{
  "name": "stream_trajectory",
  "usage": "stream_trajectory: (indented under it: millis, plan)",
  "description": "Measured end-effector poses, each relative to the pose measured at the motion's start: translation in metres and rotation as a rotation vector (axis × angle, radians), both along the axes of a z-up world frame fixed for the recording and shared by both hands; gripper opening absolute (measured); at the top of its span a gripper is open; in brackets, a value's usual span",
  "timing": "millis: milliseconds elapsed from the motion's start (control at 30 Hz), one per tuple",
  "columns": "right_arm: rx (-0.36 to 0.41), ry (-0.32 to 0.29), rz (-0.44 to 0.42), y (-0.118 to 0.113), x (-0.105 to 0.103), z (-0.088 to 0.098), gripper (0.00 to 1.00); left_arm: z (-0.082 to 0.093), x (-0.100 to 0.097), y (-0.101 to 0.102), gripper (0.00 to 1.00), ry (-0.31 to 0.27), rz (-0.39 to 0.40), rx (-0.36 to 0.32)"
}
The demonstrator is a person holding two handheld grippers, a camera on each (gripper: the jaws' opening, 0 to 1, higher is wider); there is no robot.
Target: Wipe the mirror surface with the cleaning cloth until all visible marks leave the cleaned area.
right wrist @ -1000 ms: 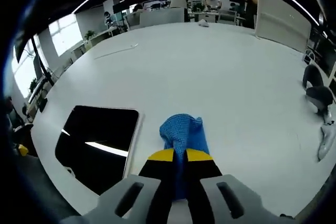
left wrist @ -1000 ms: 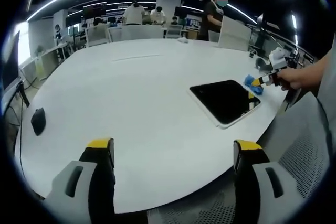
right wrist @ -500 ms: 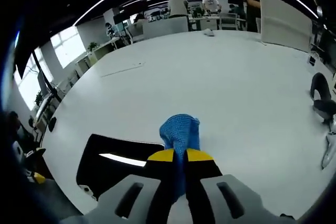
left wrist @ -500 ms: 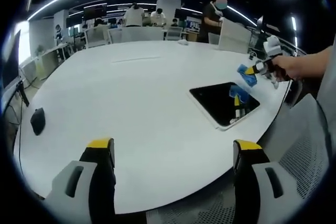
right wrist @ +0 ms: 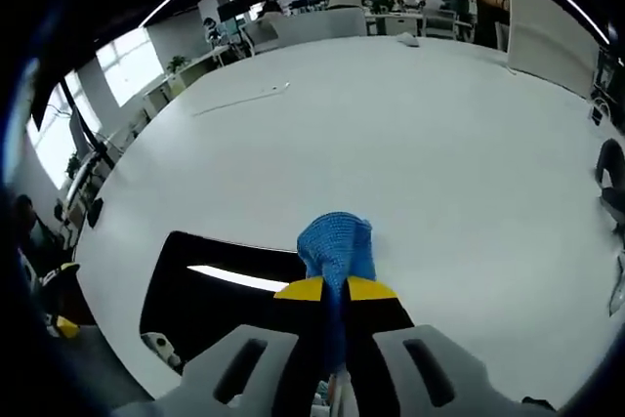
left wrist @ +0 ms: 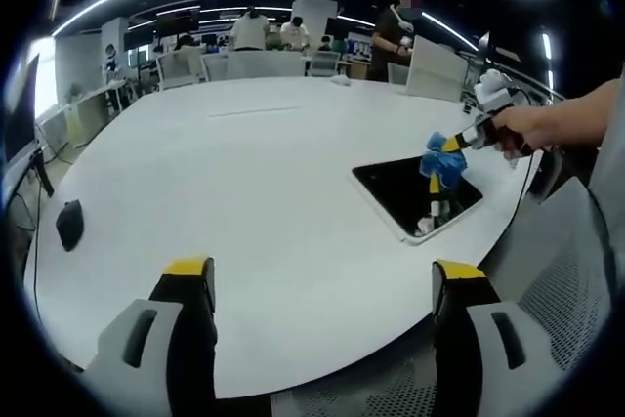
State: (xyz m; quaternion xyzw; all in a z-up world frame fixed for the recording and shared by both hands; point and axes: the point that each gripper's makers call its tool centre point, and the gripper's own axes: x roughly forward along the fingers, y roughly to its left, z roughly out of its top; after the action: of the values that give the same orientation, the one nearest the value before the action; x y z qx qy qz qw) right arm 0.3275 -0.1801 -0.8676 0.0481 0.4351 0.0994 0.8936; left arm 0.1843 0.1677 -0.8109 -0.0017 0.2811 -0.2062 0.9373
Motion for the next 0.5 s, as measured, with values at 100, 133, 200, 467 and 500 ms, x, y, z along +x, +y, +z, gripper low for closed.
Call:
stream_trajectory:
  millis: [100, 133, 200, 467, 500]
  plan:
    - [0.019, 0.015, -0.004, 0.0066, -0.0033, -0.0063, 0.01, 0.0018, -0.0008, -0.0017, 0.92, 0.001, -0.001, 0.000]
    - [0.013, 0.025, 0.002, 0.0090, -0.0061, -0.0096, 0.02, 0.0011, -0.0004, -0.0009, 0.92, 0.000, 0.000, -0.002]
    - [0.007, 0.011, -0.003, 0.0100, -0.0057, -0.0088, 0.02, 0.0006, -0.0001, -0.0005, 0.92, 0.000, 0.000, -0.002]
    - [0.010, 0.023, -0.028, 0.0091, -0.0042, -0.0086, 0.02, 0.0015, 0.0000, -0.0013, 0.91, -0.002, -0.003, -0.008]
    - [0.012, 0.023, -0.026, 0.0100, -0.0043, -0.0083, 0.02, 0.0011, 0.0000, -0.0010, 0.91, -0.001, -0.004, -0.008]
